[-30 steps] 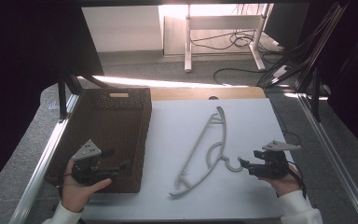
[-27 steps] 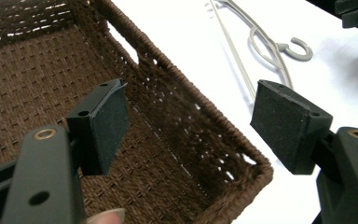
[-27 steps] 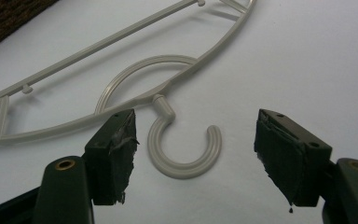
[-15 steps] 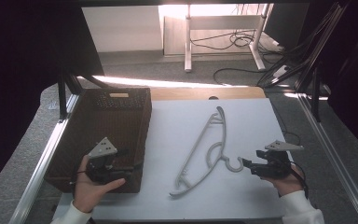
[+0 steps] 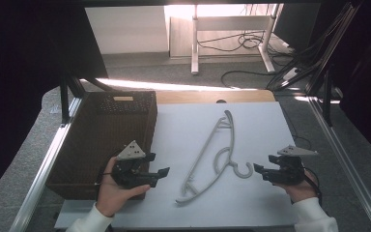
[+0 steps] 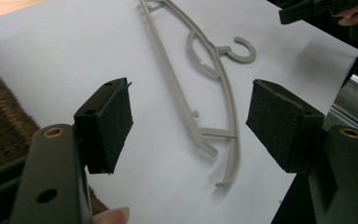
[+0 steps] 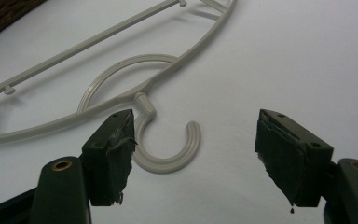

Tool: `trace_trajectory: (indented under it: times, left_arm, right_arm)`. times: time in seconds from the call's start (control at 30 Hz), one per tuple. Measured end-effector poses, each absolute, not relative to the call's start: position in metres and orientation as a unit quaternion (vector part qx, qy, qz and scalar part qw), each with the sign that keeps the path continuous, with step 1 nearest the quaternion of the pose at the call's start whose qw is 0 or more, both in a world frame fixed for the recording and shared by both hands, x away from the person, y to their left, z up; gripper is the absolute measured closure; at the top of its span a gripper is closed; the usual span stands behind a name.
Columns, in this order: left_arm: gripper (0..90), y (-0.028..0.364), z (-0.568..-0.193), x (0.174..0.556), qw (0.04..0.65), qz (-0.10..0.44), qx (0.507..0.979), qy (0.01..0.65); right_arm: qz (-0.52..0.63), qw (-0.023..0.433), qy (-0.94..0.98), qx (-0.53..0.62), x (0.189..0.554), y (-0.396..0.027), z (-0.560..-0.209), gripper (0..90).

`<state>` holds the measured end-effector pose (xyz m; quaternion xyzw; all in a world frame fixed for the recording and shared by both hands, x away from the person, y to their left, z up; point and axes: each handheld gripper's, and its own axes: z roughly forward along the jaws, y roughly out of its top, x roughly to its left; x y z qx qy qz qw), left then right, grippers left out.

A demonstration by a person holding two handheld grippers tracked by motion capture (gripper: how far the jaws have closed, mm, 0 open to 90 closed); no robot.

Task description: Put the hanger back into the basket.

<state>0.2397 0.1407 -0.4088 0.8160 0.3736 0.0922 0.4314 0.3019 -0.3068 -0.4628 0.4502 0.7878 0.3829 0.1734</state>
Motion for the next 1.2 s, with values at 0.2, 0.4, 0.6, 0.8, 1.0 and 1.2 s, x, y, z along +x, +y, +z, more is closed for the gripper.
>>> trace_trajectory:
  times: [0.2,0.4,0.6,0.8,1.0,1.2]
  left_arm:
    - [30.3,0.124,-0.413,0.243,0.419,0.083,0.828,0.365]
    - [30.3,0.112,-0.415,0.247,0.409,0.076,0.834,0.361]
    - [30.3,0.092,-0.423,0.253,0.397,0.060,0.846,0.350]
    - [30.0,0.073,-0.430,0.258,0.383,0.043,0.857,0.341]
    - [30.5,0.058,-0.435,0.262,0.380,0.034,0.861,0.337]
    - [32.1,0.043,-0.445,0.271,0.371,0.014,0.867,0.334]
  right_arm:
    - [0.383,0.175,0.788,0.449,0.302,-0.307,-0.462,29.0]
    - [0.382,0.175,0.789,0.449,0.302,-0.307,-0.463,28.9]
    - [0.377,0.174,0.791,0.449,0.303,-0.307,-0.465,28.7]
    - [0.372,0.171,0.793,0.451,0.303,-0.307,-0.467,28.5]
    - [0.371,0.170,0.795,0.448,0.303,-0.306,-0.467,28.4]
    - [0.368,0.170,0.796,0.449,0.304,-0.307,-0.468,28.3]
